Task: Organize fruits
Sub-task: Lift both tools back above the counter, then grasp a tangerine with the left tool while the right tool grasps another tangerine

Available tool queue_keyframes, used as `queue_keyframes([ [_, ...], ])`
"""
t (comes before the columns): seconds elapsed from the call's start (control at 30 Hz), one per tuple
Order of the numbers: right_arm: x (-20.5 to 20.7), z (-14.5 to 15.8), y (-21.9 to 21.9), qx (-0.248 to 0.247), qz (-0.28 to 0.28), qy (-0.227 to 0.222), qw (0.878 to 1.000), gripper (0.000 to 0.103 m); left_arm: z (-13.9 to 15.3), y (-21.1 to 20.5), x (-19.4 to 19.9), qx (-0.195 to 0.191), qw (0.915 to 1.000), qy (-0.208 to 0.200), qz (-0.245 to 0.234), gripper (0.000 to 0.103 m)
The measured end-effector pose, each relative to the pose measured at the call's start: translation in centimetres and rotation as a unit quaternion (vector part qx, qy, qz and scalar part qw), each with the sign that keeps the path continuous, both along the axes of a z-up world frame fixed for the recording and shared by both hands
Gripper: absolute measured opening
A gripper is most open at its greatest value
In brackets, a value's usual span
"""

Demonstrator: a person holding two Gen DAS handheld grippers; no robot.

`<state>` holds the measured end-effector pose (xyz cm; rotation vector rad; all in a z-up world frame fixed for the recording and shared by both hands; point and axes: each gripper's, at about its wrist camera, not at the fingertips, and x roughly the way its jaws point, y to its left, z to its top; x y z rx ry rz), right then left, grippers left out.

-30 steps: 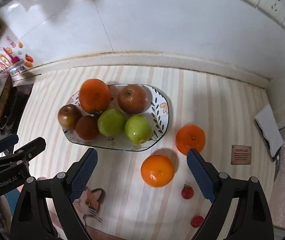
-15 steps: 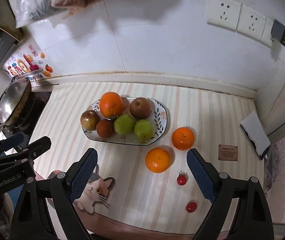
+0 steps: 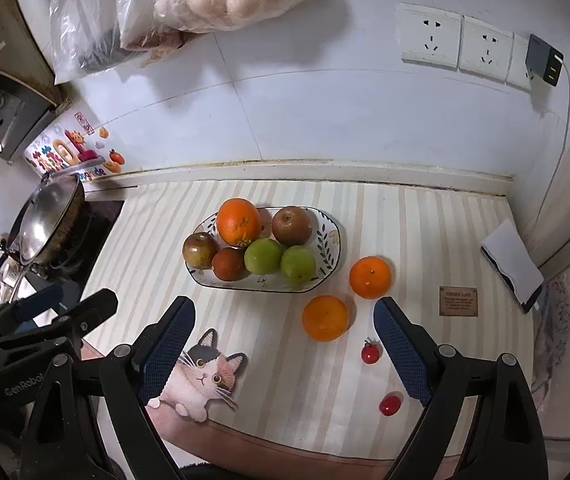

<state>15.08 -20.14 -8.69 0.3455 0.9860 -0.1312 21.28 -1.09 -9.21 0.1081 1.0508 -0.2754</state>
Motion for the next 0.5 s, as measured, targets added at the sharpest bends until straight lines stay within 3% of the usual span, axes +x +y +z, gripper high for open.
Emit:
queue_keyframes([
  [0.13, 0.0, -1.7, -3.4, 0.038, -0.023, 0.011, 0.999, 0.093, -1.8, -2.0, 1.1, 0.012, 0.9997, 0.019, -0.004, 0.089],
  [0.27, 1.1, -5.7, -7.8, 0.085, -0.046, 0.043, 0.994, 0.093, -4.9, -5.3, 2.7, 0.024, 0.9978, 0.058, -0.021, 0.089],
  [0.37, 2.2, -9.2, -10.6, 0.115, -0.052, 0.074, 0.989, 0.073, -7.7, -7.7, 4.0, 0.026, 0.9943, 0.098, -0.032, 0.089],
  [0.5, 4.1, -13.0, -12.7, 0.12, -0.049, 0.104, 0.986, 0.07, -13.3, -11.9, 5.7, 0.023, 0.9823, 0.18, -0.049, 0.089],
])
